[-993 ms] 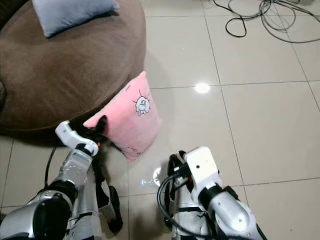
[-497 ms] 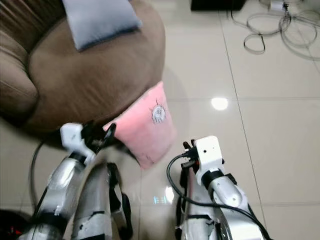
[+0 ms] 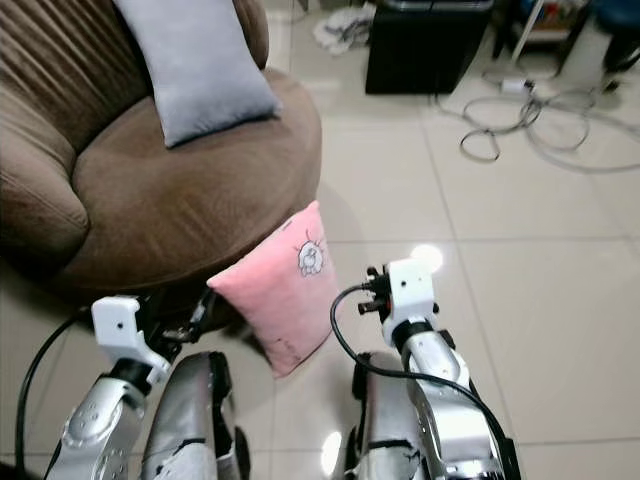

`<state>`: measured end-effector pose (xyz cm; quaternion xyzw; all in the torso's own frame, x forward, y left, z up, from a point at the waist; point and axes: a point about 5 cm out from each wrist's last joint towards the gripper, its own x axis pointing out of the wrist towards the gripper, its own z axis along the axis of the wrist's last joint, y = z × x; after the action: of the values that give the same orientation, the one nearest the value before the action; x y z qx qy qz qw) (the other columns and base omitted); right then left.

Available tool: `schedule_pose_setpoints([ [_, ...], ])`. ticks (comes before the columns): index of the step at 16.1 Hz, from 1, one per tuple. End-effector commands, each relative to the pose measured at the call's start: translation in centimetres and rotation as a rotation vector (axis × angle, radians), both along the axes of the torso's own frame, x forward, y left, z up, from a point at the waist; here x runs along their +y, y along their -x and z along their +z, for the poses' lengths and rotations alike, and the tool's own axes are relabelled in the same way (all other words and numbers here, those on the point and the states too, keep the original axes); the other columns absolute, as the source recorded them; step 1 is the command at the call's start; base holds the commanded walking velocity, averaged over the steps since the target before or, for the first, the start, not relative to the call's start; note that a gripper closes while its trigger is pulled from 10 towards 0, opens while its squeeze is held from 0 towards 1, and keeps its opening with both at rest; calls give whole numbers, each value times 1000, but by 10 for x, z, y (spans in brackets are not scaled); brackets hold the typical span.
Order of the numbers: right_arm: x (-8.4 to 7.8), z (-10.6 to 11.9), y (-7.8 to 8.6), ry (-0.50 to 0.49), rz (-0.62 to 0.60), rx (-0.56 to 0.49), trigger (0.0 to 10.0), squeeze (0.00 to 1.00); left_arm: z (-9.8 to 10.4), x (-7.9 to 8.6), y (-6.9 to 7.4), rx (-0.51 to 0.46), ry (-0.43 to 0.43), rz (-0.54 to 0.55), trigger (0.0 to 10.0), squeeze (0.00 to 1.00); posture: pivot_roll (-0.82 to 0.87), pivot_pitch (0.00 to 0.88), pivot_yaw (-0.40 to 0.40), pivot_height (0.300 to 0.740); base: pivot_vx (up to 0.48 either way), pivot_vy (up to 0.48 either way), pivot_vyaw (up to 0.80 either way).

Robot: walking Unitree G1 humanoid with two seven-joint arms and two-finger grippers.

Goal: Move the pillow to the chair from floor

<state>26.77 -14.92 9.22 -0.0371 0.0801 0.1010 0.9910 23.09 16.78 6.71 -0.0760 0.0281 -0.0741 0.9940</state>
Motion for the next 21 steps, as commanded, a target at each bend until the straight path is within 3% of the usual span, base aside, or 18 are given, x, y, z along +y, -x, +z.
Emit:
schedule_pose_setpoints([
  [1, 0, -4, 0, 0, 11, 10, 10000, 0, 5, 2, 1, -12, -18, 35, 10000, 0, 48, 114, 2, 557, 0, 0, 0],
  [7, 8, -9, -7, -7, 57, 7, 10000, 0, 15, -1, 7, -14, -102, 22, 10000, 0, 79, 117, -16, 557, 0, 0, 0],
  [11, 7, -9, -5, -15, 51, 4, 10000, 0, 14, -5, -4, -2, -100, 6, 10000, 0, 60, 119, 1, 557, 0, 0, 0],
  [13, 5, -11, -5, -18, 40, 8, 10000, 0, 17, -5, -8, -11, -96, 7, 10000, 0, 61, 118, 3, 537, 0, 0, 0],
  [17, 5, -11, -3, -14, 43, 6, 10000, 0, 16, -5, -8, -1, -90, 10, 10000, 0, 55, 123, 3, 507, 0, 0, 0],
  [21, 2, -11, 0, -6, 40, 10, 10000, 0, 12, -5, -11, 23, -63, 26, 10000, 0, 43, 126, 3, 507, 0, 0, 0],
])
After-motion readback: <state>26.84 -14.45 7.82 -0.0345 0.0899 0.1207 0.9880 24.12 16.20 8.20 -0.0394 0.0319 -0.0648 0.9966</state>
